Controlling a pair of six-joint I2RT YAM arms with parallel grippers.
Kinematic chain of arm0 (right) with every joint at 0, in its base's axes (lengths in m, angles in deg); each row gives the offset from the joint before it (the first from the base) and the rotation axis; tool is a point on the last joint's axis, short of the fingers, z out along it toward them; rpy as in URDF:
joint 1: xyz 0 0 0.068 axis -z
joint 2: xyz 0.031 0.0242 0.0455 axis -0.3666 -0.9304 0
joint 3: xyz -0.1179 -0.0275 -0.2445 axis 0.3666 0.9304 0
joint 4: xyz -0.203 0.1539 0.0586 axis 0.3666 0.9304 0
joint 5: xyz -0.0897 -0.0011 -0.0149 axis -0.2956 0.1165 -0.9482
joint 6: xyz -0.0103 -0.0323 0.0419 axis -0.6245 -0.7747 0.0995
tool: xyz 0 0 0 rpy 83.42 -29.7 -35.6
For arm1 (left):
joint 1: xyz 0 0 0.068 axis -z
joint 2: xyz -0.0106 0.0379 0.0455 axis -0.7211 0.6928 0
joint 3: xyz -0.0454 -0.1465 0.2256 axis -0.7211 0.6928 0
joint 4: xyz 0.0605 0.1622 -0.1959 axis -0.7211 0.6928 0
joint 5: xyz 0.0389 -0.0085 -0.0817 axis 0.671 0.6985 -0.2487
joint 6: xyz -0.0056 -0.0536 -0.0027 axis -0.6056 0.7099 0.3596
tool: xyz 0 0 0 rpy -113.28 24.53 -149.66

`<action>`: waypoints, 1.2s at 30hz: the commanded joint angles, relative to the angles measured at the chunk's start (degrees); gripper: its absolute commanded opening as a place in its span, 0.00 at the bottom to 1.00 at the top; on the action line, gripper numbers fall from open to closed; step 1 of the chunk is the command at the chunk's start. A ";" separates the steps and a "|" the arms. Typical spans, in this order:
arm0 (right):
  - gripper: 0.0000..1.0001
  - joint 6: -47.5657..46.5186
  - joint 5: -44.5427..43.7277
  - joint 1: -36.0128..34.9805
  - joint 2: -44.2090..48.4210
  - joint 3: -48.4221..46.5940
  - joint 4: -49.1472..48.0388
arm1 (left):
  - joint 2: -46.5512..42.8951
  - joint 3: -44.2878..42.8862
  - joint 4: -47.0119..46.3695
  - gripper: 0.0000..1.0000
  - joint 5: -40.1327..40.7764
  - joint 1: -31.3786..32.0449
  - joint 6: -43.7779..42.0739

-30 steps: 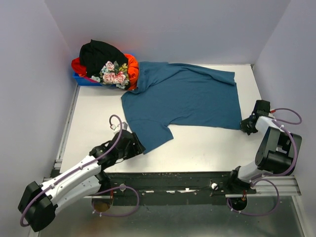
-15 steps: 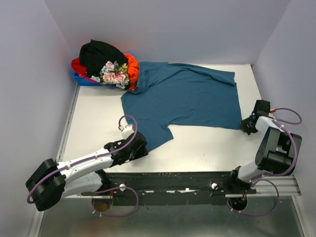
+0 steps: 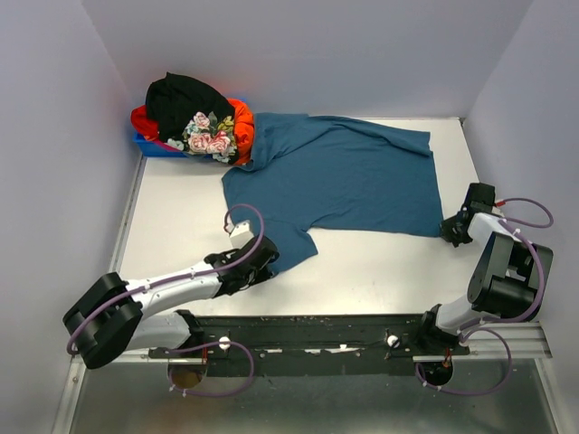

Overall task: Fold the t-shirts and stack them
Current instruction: Grap the side of the flattened tshirt closest away from the robot with both arms

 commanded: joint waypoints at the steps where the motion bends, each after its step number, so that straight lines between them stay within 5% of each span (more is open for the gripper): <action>1: 0.01 0.76 -0.49 0.17 -0.12 0.57 -1.03 | -0.30 -2.09 0.64 0.12 3.36 0.26 -0.60; 2: 0.01 0.68 -0.57 0.25 -0.03 0.74 -0.95 | -0.92 -2.44 1.17 0.00 3.88 0.26 -0.78; 21: 0.01 -0.38 -2.94 0.25 10.86 2.15 10.47 | -24.30 -10.17 26.92 0.00 0.91 0.35 -4.12; 36: 0.01 -1.96 -4.27 1.66 22.46 6.10 19.71 | -33.54 -8.42 31.06 0.00 -2.63 5.71 0.99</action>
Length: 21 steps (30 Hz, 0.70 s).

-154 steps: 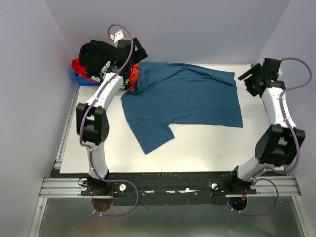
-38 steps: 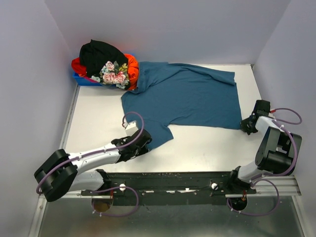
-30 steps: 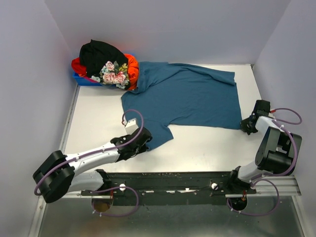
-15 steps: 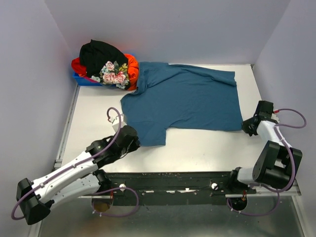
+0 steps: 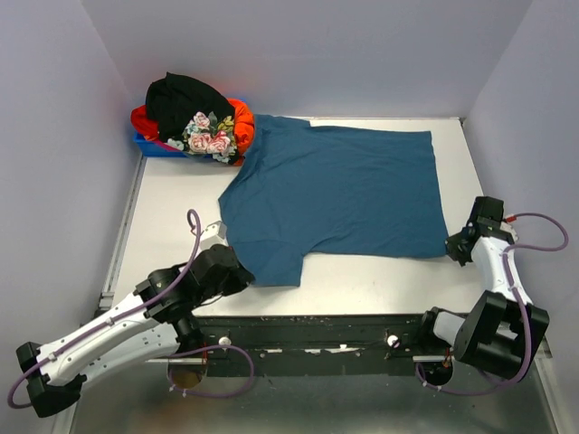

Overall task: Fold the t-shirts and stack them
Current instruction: Grap the side of the flattened tshirt closest away from the robot with both arms

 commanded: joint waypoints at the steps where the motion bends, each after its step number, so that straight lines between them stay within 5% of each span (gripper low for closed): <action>1: 0.01 -0.89 -0.24 0.50 3.63 1.67 2.57 | 0.89 -1.90 2.08 0.00 2.29 1.27 -1.00; 8: 0.01 -0.72 5.46 0.50 -0.32 -1.84 0.20 | 14.41 -15.78 -1.69 0.00 14.00 -1.44 -12.87; 21: 0.01 4.47 11.61 0.50 -13.14 -15.37 1.60 | 34.55 -28.10 -15.84 0.00 7.59 -19.55 -29.40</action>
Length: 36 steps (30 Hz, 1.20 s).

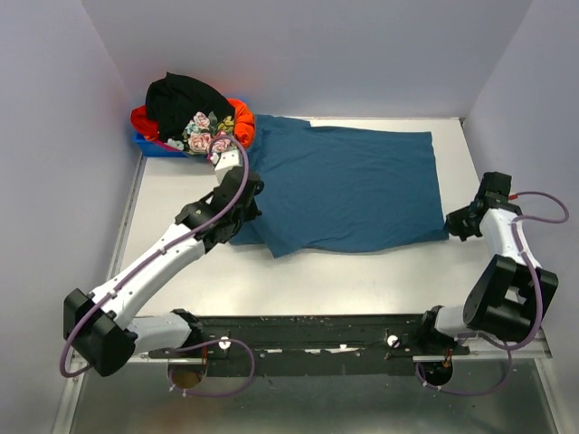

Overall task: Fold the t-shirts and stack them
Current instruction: Grap the side of the flattened tshirt closest away from the robot with both arms, then fold the flattened tshirt in 1/3 of the way

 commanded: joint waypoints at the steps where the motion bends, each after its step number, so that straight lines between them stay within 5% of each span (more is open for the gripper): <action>1: 0.01 2.76 3.75 0.26 -4.43 -5.74 1.25 | 4.37 -5.37 -5.79 0.00 -1.76 -4.45 -6.72; 7: 0.01 5.22 4.81 0.26 -10.14 -11.98 2.40 | 10.61 -10.65 -8.96 0.00 -7.40 -9.99 -7.25; 36: 0.01 7.78 9.12 0.26 -25.36 -26.04 2.22 | 39.71 -42.20 -5.89 0.00 -1.86 -15.62 -12.87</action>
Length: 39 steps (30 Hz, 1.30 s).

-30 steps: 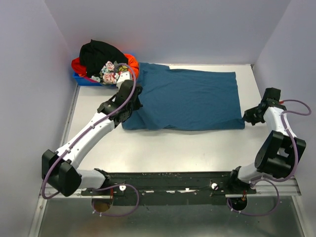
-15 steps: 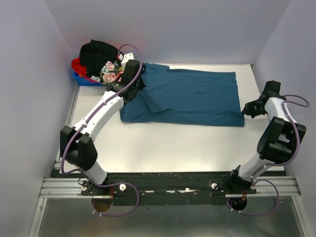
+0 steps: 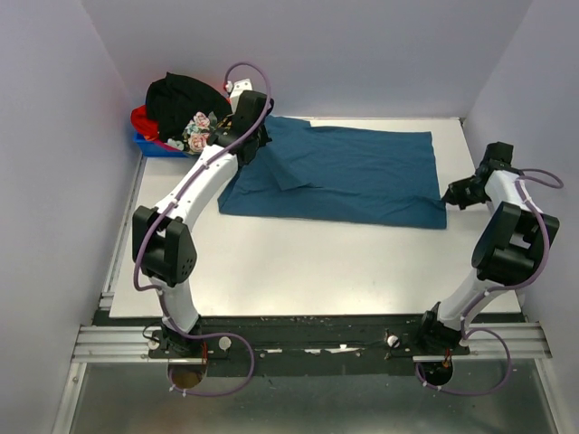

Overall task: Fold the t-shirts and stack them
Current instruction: Fold the flattened tshirt in 1/3 of the way

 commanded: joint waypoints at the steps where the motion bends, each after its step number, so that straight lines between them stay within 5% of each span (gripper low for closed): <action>1: 0.01 1.13 2.01 0.17 -1.82 -3.80 1.06 | 2.33 -3.71 1.30 0.00 0.50 -1.46 -1.27; 18: 0.01 1.57 3.07 0.17 -7.00 -8.20 0.63 | 13.50 -15.50 4.38 0.00 -0.73 -2.34 -2.41; 21: 0.21 1.31 3.86 0.26 -6.92 -6.98 -2.26 | 15.08 -15.67 3.42 0.01 -0.82 -2.69 -2.32; 22: 0.38 1.48 4.12 0.17 -6.74 -6.27 -3.41 | 15.78 -15.67 2.72 0.13 -1.25 -2.78 -2.24; 24: 0.67 1.66 3.60 0.17 -6.04 -5.56 -4.21 | 17.10 -15.59 1.31 0.62 -2.48 -3.22 -0.49; 27: 0.74 0.26 1.85 0.17 -3.33 -5.12 -4.04 | 17.46 -14.71 -2.29 0.88 -5.47 -4.01 0.75; 33: 0.69 -1.77 -3.43 -0.09 7.39 4.96 -3.85 | 10.97 -12.43 -2.74 0.88 -6.44 -4.36 1.19; 39: 0.56 -2.30 -4.05 -0.09 13.29 15.70 -6.67 | -5.02 9.85 -8.52 0.84 -4.95 -4.27 7.33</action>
